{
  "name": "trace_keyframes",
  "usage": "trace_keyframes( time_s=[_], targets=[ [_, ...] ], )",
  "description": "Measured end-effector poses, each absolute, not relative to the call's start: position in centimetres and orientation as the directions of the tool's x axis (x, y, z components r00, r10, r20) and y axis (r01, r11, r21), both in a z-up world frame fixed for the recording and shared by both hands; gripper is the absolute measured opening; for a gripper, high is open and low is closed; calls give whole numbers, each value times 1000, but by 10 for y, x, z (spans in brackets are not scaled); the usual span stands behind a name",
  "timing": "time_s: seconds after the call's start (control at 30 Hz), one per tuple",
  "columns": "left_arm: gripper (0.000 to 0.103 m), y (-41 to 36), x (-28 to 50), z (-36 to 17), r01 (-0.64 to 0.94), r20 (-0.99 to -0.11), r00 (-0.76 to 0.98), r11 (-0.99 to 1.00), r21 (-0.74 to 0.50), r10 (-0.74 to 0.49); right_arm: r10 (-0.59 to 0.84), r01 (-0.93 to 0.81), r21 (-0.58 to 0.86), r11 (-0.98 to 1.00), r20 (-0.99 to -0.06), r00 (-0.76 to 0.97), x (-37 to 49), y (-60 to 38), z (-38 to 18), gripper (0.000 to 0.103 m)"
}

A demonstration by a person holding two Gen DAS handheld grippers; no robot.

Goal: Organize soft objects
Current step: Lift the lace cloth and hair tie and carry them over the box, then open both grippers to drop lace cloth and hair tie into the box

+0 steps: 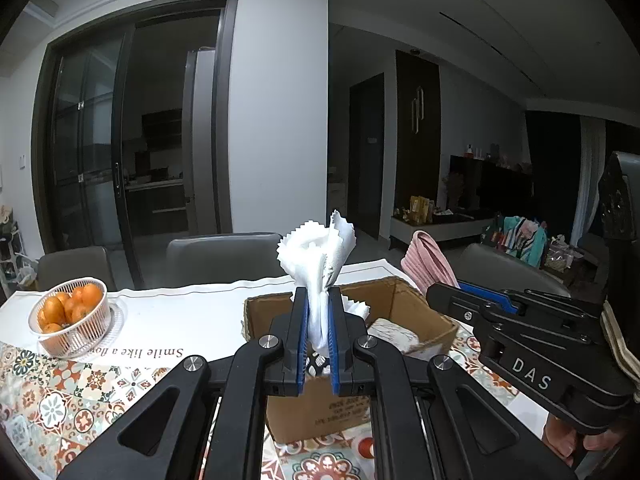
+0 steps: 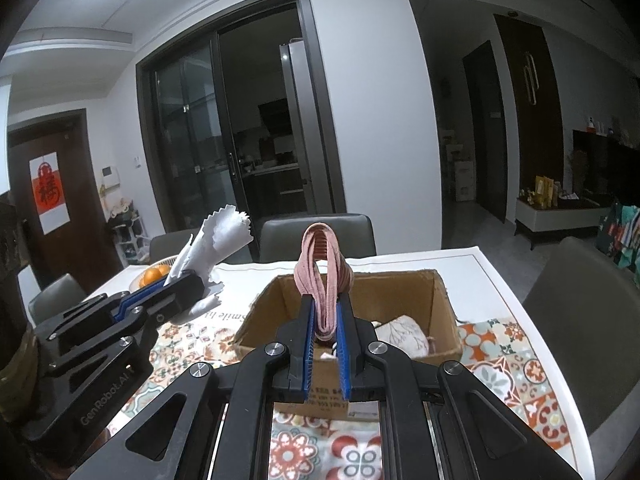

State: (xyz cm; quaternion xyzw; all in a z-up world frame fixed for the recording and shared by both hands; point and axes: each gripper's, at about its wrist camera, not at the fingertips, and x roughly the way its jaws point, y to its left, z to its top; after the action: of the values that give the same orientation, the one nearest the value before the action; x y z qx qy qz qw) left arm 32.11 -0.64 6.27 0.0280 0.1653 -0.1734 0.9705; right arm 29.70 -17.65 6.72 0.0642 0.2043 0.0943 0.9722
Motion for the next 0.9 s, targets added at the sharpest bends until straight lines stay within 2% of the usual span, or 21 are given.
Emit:
trace_keyframes(
  time_s=[0.53,0.9],
  targets=[
    [10,-12,382,33,331,-421,850,943,-41,-317,229,-174,163,971,-433,872,359,-170,49,12],
    [11,-24,413,1,324,-526,800,946,-22,-287,258,-173,202,964,-545,798,404,-170,15,12]
  ],
)
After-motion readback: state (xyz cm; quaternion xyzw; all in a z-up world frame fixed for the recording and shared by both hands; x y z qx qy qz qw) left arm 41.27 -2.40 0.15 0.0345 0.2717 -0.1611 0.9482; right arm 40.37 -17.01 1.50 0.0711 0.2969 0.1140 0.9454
